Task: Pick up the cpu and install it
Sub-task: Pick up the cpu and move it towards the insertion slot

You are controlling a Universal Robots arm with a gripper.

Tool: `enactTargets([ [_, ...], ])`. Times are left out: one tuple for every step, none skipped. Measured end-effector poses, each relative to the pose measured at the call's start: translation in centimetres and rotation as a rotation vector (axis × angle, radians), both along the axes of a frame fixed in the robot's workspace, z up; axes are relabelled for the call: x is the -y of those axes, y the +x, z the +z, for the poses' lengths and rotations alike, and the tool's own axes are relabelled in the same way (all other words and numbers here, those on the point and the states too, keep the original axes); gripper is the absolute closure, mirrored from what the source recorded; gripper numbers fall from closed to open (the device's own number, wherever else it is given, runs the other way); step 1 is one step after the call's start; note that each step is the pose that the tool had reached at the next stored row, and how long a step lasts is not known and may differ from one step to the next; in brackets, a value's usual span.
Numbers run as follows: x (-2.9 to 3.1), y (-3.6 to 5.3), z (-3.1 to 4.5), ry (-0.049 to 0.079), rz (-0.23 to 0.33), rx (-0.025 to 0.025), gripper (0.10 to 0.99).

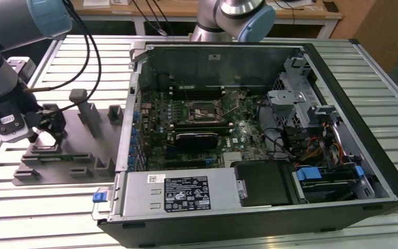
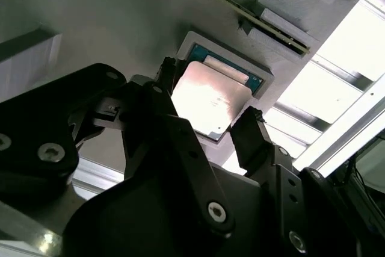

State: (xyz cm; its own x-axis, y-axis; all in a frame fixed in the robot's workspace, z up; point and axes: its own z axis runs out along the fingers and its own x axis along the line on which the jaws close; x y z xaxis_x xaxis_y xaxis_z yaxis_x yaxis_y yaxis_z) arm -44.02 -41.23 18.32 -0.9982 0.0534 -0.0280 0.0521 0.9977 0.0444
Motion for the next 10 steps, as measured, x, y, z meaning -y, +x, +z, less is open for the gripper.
enactTargets([
  [0.00, 0.00, -0.04, 0.000, 0.004, -0.0001, 0.435],
  [0.00, 0.00, -0.09, 0.000, 0.007, 0.0000, 0.435],
  [0.00, 0.00, -0.12, 0.000, 0.010, -0.0001, 0.435],
  [0.00, 0.00, -0.14, 0.000, 0.012, -0.0001, 0.435],
  [0.00, 0.00, -0.17, 0.000, 0.013, -0.0001, 0.435],
  [0.00, 0.00, -0.19, 0.000, 0.014, -0.0001, 0.435],
  [0.00, 0.00, -0.21, 0.000, 0.014, 0.0000, 0.435],
  [0.00, 0.00, -0.21, 0.000, 0.014, -0.0001, 0.435],
  [0.00, 0.00, -0.21, 0.000, 0.014, 0.0000, 0.435],
  [0.00, 0.00, -0.21, 0.000, 0.014, -0.0001, 0.435],
])
